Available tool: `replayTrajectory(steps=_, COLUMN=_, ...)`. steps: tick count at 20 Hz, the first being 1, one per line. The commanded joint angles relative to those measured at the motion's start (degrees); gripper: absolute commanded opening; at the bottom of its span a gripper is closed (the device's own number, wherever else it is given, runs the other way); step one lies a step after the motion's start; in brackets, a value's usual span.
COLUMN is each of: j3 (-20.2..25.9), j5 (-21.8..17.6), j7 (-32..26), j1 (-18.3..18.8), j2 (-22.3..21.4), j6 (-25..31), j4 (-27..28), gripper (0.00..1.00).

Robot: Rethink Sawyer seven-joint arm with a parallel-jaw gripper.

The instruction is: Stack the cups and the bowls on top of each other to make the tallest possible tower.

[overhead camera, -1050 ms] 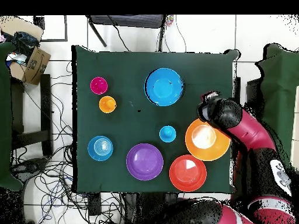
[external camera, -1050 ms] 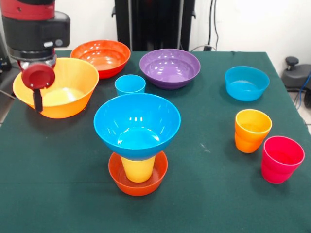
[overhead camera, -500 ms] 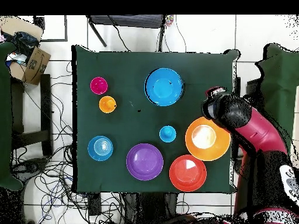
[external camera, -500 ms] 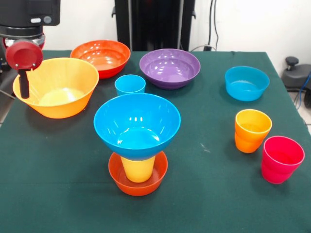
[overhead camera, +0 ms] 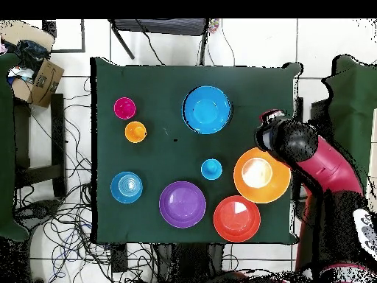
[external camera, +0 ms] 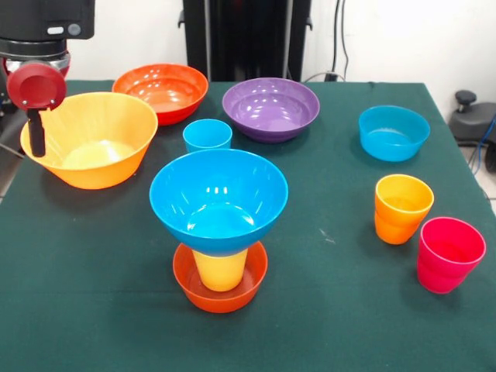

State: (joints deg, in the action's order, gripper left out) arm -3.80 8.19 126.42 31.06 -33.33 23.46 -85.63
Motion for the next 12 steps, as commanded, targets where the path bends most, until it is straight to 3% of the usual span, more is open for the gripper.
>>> replayTrajectory(steps=1, j3=1.82, j5=-1.88, j7=3.13, j1=-2.6, j2=1.63, j6=6.0, j4=-4.07, gripper=1.0)
replayTrajectory(steps=12, j3=0.14, j5=-0.19, j7=6.58, j1=-3.32, j2=2.61, j6=3.79, j4=-5.95, gripper=1.0)
